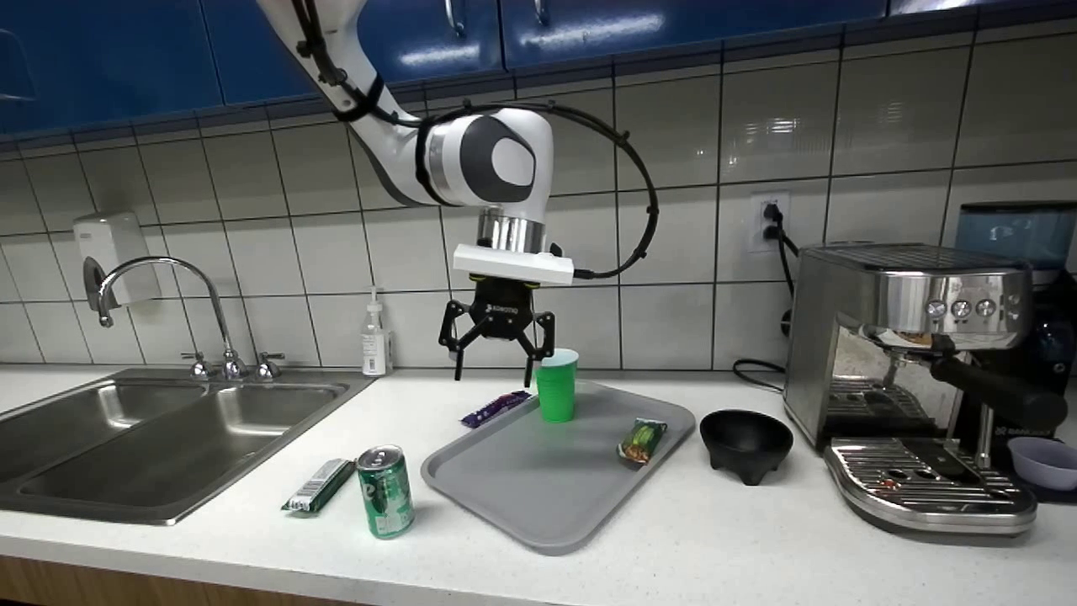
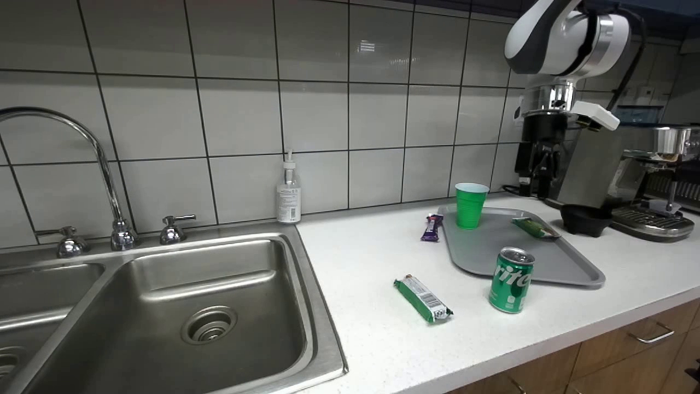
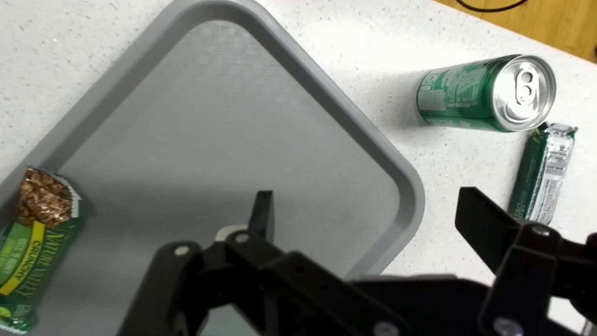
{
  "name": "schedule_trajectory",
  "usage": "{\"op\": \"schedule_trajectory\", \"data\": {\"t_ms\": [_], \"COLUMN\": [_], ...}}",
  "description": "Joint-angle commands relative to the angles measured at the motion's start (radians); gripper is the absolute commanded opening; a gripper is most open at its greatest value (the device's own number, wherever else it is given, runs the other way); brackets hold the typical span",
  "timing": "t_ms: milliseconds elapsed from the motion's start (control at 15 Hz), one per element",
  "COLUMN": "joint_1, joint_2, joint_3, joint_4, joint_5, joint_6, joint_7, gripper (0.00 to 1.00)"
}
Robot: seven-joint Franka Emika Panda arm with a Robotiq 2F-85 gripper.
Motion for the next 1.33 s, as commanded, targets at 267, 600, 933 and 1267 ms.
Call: {"op": "schedule_trajectory", "data": {"t_ms": [267, 600, 933, 1267], "joint_1": [0.062, 0.101, 0.138, 0.164], "joint_2": [-0.103, -0.145, -0.176, -0.189], "joint_3": [0.012, 0.024, 0.039, 0.045], "joint_4": [-0.147, -0.22, -0.291, -0.352], "joint_5": [-0.048, -0.076, -0.102, -0.101], "joint_6": [0.003, 0.005, 0.035, 0.132], "joint_7": [-0.068, -0.094, -0.092, -0.082], "gripper": [1.0, 1.0, 1.0, 1.0]}}
